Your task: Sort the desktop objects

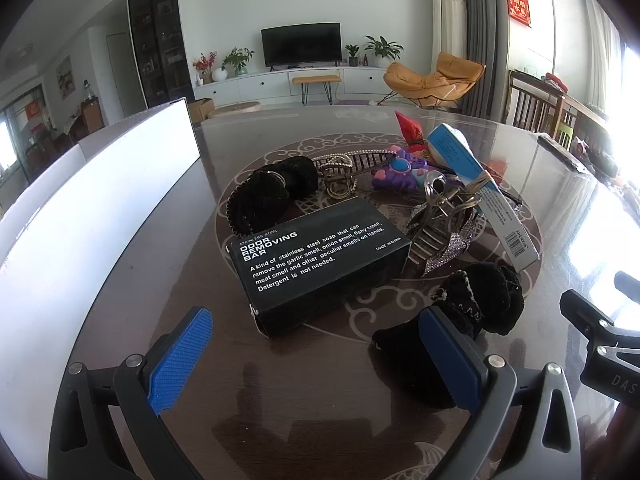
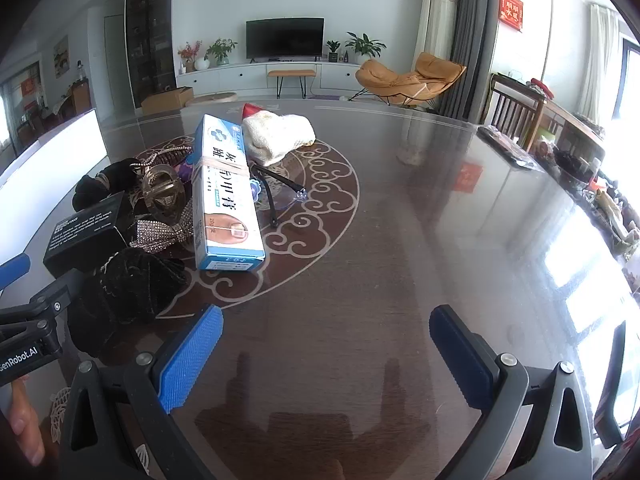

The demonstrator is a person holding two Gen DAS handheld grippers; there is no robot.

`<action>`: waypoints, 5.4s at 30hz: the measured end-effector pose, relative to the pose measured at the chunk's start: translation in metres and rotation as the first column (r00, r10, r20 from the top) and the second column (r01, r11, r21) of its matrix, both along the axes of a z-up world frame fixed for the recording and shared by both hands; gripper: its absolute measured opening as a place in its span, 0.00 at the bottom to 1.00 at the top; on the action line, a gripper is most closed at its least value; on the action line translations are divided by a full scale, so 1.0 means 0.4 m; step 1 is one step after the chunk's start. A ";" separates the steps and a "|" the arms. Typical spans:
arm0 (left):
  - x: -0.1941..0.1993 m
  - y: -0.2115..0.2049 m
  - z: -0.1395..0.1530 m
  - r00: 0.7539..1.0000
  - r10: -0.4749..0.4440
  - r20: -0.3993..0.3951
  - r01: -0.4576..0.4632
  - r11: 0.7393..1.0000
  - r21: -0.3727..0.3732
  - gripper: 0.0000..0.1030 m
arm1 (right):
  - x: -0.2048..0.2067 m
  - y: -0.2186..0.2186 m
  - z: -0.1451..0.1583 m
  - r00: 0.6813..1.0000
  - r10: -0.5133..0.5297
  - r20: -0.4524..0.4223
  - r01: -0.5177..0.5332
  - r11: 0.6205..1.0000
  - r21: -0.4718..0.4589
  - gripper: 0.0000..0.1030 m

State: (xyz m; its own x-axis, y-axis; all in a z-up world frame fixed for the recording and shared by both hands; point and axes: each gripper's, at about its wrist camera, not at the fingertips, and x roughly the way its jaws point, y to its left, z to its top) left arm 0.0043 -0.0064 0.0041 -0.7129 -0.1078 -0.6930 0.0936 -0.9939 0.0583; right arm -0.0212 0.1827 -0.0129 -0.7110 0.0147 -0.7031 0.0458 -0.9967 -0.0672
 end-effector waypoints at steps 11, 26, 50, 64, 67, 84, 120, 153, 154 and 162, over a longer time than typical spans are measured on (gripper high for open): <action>-0.015 0.016 -0.016 1.000 -0.001 0.000 0.001 1.000 0.001 1.00 | 0.000 -0.005 0.001 1.000 0.008 -0.005 -0.008 1.000 -0.006 1.00; -0.019 0.013 -0.020 1.000 -0.002 0.006 0.002 1.000 0.010 1.00 | -0.004 0.003 -0.002 1.000 0.003 0.007 -0.002 1.000 -0.021 1.00; -0.024 0.007 -0.024 1.000 -0.003 0.016 0.003 1.000 0.016 1.00 | -0.003 0.004 -0.002 1.000 0.002 0.006 -0.002 1.000 -0.023 1.00; -0.023 0.008 -0.023 1.000 -0.003 0.030 0.003 1.000 0.011 1.00 | -0.018 0.010 -0.012 0.999 -0.006 0.039 0.007 0.999 -0.041 1.00; -0.022 0.009 -0.025 0.999 -0.003 0.047 0.002 1.000 0.019 1.00 | -0.022 0.015 -0.015 0.999 -0.012 0.046 0.015 0.999 -0.050 1.00; 0.021 0.006 -0.035 0.994 -0.077 0.075 0.076 0.997 0.022 1.00 | -0.050 0.016 -0.048 0.992 0.014 0.125 -0.005 0.997 -0.073 1.00; -0.016 -0.058 -0.053 0.970 -0.101 0.221 0.096 0.995 0.031 1.00 | -0.058 0.014 -0.062 0.988 0.021 0.154 -0.009 0.997 -0.079 1.00; -0.013 -0.066 -0.065 0.971 -0.104 0.215 0.097 0.994 0.042 1.00 | -0.058 0.013 -0.062 0.988 0.020 0.154 -0.008 0.997 -0.079 1.00; -0.013 -0.066 -0.065 0.971 -0.104 0.215 0.097 0.994 0.042 1.00 | -0.058 0.013 -0.062 0.988 0.020 0.154 -0.008 0.997 -0.079 1.00; -0.012 -0.067 -0.066 0.971 -0.104 0.214 0.097 0.994 0.043 1.00 | -0.058 0.013 -0.062 0.988 0.020 0.154 -0.008 0.997 -0.078 1.00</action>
